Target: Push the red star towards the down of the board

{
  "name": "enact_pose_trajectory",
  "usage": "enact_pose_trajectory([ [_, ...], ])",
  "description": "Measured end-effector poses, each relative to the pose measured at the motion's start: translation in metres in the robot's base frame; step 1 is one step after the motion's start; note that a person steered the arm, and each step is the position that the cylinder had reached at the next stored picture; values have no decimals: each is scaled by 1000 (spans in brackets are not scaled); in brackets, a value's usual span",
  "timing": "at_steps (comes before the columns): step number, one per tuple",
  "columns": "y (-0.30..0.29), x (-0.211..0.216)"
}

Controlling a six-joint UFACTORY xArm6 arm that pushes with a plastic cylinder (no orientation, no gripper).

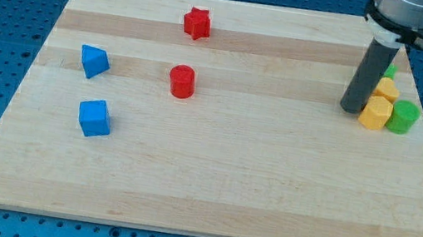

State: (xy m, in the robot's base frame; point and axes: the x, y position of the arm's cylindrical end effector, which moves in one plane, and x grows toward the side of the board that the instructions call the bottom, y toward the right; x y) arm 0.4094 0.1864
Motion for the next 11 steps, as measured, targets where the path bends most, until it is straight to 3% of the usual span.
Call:
enact_pose_trajectory([
  [1, -56, -29],
  [2, -114, -97],
  [4, -146, -207],
  [5, -200, -217],
  [6, -321, -216],
  [7, -356, -199],
  [10, -151, -110],
  [11, -153, -136],
])
